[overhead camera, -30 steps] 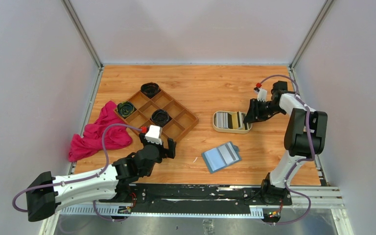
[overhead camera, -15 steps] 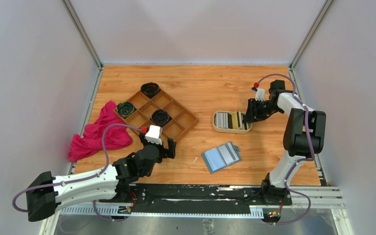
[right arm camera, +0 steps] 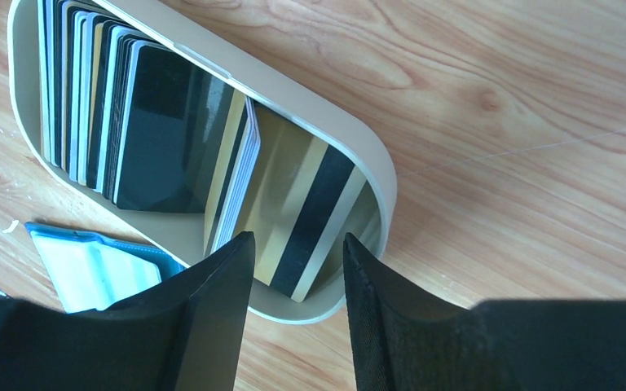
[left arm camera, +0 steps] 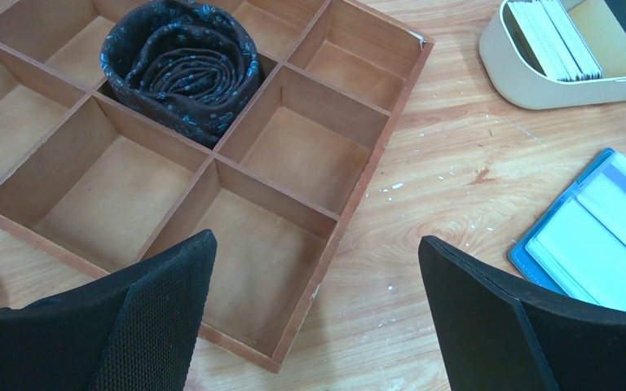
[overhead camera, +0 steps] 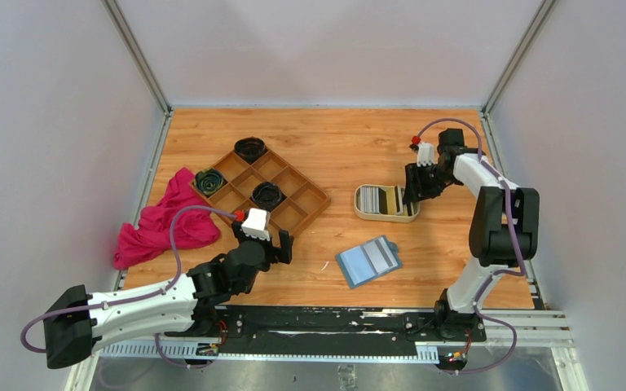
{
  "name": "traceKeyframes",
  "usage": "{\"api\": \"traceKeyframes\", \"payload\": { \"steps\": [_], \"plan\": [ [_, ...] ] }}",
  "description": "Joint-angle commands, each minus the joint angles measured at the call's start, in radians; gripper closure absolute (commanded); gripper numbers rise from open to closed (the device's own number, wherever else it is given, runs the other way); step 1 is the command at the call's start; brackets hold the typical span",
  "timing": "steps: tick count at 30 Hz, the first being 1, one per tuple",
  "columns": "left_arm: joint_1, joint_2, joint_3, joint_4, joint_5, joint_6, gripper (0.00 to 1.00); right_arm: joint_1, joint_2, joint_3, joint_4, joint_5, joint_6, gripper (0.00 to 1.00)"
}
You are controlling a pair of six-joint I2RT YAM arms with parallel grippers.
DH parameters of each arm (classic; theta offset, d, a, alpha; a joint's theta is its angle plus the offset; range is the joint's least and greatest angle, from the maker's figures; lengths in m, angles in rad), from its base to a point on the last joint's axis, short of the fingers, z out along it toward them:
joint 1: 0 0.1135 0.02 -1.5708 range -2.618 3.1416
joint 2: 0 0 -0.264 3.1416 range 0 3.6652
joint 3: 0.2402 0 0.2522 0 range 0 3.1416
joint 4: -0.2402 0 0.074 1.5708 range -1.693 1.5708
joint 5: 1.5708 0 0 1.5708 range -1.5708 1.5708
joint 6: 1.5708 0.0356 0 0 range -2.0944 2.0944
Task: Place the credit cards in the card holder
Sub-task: Pick up the credit card from the storage box.
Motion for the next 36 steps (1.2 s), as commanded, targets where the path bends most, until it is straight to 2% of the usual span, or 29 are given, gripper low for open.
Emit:
{"api": "traceKeyframes", "payload": {
  "steps": [1, 19, 28, 36],
  "plan": [
    [0.005, -0.006, 0.005, 0.001, -0.039, -0.013, 0.0, 0.006, -0.026, -0.003, -0.001, 0.092, -0.031, 0.5],
    [0.005, -0.016, 0.001, 0.001, -0.041, -0.014, 0.0, 0.017, 0.051, 0.015, -0.031, 0.034, -0.019, 0.48],
    [0.006, -0.015, 0.0, 0.001, -0.042, -0.014, 0.0, 0.015, -0.017, -0.011, -0.008, -0.14, -0.01, 0.54],
    [0.006, -0.005, 0.005, 0.001, -0.041, -0.014, 0.0, 0.01, 0.003, -0.011, -0.008, -0.262, 0.008, 0.58]
  ]
}}
